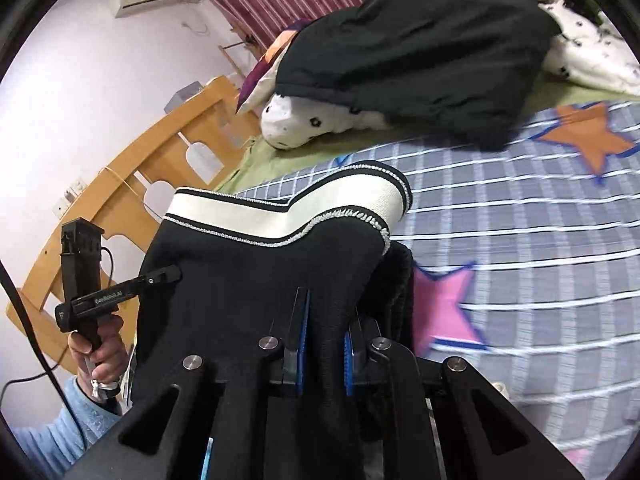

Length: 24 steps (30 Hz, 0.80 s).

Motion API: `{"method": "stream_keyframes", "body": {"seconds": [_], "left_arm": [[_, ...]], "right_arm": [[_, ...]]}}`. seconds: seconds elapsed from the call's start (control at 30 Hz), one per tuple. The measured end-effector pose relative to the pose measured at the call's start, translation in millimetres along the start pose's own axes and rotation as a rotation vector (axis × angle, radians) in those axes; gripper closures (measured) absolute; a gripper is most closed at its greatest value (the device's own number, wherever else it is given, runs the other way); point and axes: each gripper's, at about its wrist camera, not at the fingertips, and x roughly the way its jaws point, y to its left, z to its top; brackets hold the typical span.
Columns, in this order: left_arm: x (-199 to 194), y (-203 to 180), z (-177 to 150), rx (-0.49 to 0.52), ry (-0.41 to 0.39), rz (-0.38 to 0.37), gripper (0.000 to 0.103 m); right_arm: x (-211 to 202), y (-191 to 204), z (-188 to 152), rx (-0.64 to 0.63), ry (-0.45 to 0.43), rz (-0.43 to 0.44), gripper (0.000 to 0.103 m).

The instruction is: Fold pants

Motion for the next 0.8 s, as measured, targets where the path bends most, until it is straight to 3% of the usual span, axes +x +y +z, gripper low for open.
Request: {"method": "stream_keyframes", "body": {"seconds": [0.07, 0.13, 0.2, 0.3, 0.37, 0.47, 0.6, 0.67, 0.73, 0.8], "left_arm": [[26, 15, -7, 0.003, 0.047, 0.035, 0.075], [52, 31, -23, -0.018, 0.090, 0.081, 0.071], [55, 38, -38, -0.022, 0.068, 0.063, 0.049], [34, 41, -43, -0.002, 0.014, 0.088, 0.050], [19, 36, -34, 0.037, -0.054, 0.114, 0.050], [15, 21, -13, 0.060, -0.100, 0.080, 0.049], [39, -6, 19, 0.112, -0.122, 0.064, 0.049], [66, -14, 25, 0.143, -0.110, 0.088, 0.049], [98, -13, 20, 0.140, -0.028, 0.148, 0.049], [109, -10, 11, 0.131, -0.035, 0.150, 0.047]], "right_arm": [[25, 0, -8, -0.022, 0.002, -0.070, 0.089], [51, -10, -21, -0.091, 0.047, -0.228, 0.086], [55, -16, -35, -0.157, 0.051, -0.279, 0.086], [42, -3, -33, -0.237, 0.105, -0.357, 0.084], [30, 10, -25, -0.277, 0.094, -0.387, 0.082], [21, 30, -3, -0.284, -0.009, -0.381, 0.079], [49, 42, 20, -0.303, -0.056, -0.342, 0.078], [84, 37, 22, -0.333, -0.013, -0.376, 0.078], [114, 18, 17, -0.338, 0.045, -0.444, 0.078], [111, 11, 21, -0.304, 0.026, -0.395, 0.078]]}}
